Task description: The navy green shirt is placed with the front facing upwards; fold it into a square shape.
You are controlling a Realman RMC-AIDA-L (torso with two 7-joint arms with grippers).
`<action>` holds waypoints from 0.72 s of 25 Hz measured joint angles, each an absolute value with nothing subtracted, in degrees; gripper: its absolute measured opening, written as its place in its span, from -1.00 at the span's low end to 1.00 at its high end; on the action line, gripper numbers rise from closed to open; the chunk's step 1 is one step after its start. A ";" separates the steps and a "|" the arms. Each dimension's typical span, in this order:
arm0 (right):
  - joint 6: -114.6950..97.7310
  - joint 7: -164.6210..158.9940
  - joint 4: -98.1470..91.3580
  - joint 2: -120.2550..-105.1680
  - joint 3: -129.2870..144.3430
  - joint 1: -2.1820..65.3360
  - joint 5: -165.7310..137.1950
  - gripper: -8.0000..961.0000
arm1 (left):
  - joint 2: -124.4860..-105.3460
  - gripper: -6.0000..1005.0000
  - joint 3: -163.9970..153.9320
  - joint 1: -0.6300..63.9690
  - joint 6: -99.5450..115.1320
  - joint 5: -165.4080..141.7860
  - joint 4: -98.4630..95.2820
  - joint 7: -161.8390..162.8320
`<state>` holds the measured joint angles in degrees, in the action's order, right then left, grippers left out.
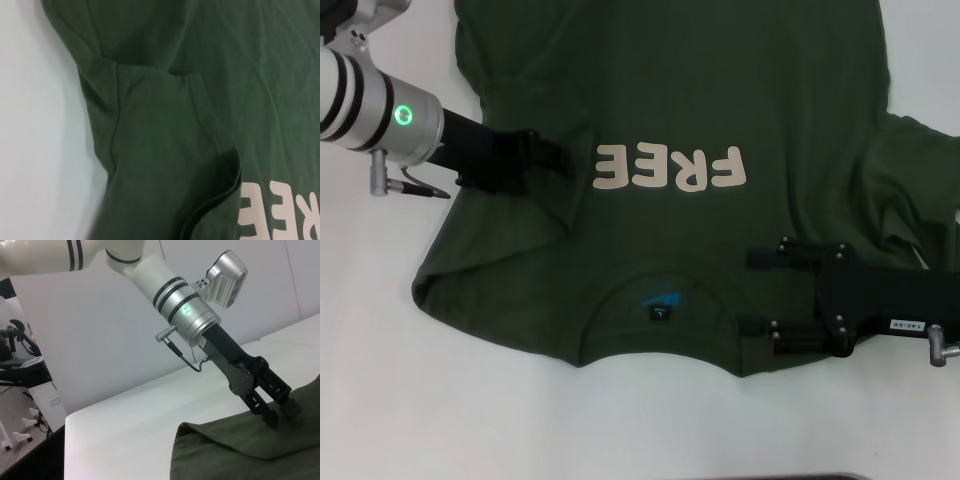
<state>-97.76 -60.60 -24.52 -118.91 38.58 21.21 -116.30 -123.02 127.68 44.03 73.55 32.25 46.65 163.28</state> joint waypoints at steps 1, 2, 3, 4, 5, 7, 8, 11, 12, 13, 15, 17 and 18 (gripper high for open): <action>-97.76 -60.56 -24.52 -118.91 38.58 21.18 -116.29 0.82 | -123.04 0.54 127.68 44.08 73.55 32.26 46.64 163.28; -97.76 -60.55 -24.52 -118.90 38.58 21.17 -116.28 0.82 | -123.05 0.54 127.68 44.14 73.55 32.30 46.63 163.27; -97.77 -60.52 -24.52 -118.91 38.58 21.17 -116.28 0.82 | -123.05 0.54 127.69 44.17 73.55 32.34 46.63 163.27; -97.79 -60.49 -24.52 -118.91 38.58 21.17 -116.28 0.82 | -123.06 0.54 127.69 44.23 73.55 32.35 46.60 163.27; -97.80 -60.46 -24.52 -118.91 38.58 21.17 -116.29 0.82 | -123.08 0.54 127.70 44.27 73.55 32.35 46.55 163.26; -97.84 -60.41 -24.52 -118.90 38.58 21.18 -116.30 0.82 | -123.12 0.54 127.70 44.29 73.36 32.32 46.40 163.25; -97.85 -60.41 -24.52 -118.91 38.58 21.18 -116.30 0.82 | -123.13 0.54 127.70 44.28 73.13 32.31 46.37 163.25; -97.87 -60.43 -24.52 -118.91 38.58 21.18 -116.29 0.82 | -123.06 0.54 127.71 44.12 72.54 32.28 46.33 163.31; -97.88 -60.48 -24.52 -118.91 38.58 21.18 -116.29 0.82 | -123.04 0.54 127.71 44.12 72.39 32.24 46.32 163.31; -97.89 -60.55 -24.52 -118.91 38.58 21.18 -116.28 0.82 | -123.02 0.54 127.71 44.12 72.21 32.11 46.31 163.32; -97.91 -60.62 -24.52 -118.91 38.58 21.18 -116.28 0.82 | -123.03 0.54 127.71 44.34 71.98 31.52 46.31 163.33; -97.91 -60.63 -24.52 -118.91 38.58 21.18 -116.27 0.82 | -123.11 0.53 127.70 44.60 71.93 30.74 46.31 163.40; -97.91 -60.64 -24.52 -118.91 38.58 21.18 -116.27 0.82 | -123.14 0.53 127.70 44.72 71.92 30.41 46.31 163.48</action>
<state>-97.91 -60.64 -24.52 -118.91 38.58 21.18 -116.27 -123.14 127.70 44.72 71.92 30.41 46.31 163.48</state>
